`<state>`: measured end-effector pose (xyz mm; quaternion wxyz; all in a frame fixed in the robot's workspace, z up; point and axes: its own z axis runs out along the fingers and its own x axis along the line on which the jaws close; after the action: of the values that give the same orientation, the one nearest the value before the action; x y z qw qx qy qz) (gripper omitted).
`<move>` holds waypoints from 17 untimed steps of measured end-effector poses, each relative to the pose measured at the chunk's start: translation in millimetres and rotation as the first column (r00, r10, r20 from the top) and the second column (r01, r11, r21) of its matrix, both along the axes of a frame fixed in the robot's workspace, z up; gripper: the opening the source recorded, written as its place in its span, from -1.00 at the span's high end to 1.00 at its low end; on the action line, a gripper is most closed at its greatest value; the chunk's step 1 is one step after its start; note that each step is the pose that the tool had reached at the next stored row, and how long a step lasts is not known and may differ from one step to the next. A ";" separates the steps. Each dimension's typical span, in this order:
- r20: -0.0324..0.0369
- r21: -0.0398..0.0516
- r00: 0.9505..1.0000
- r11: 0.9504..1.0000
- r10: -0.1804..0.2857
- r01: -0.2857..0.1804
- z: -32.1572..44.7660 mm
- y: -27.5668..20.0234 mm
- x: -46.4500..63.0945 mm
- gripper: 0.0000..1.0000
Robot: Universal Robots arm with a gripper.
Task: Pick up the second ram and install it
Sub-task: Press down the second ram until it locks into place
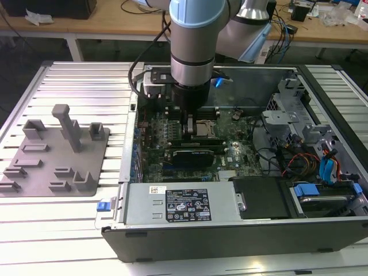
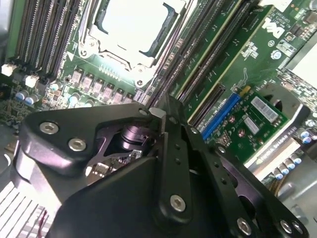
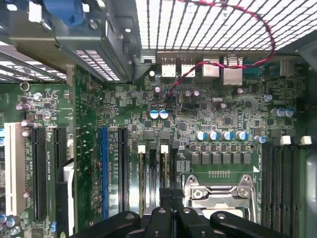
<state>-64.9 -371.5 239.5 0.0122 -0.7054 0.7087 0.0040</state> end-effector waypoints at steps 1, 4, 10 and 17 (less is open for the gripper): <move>0.000 0.000 1.000 1.000 0.000 0.000 2.1 0.0 0.0 0.84; 0.000 0.000 1.000 1.000 0.000 0.000 5.2 0.0 3.2 0.84; -0.002 0.000 1.000 1.000 0.000 0.000 5.2 0.0 34.1 0.84; -0.002 0.000 1.000 1.000 0.000 0.000 10.7 0.0 37.3 0.84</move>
<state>-27.6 -371.5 250.2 0.0114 -0.7054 0.7087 0.0048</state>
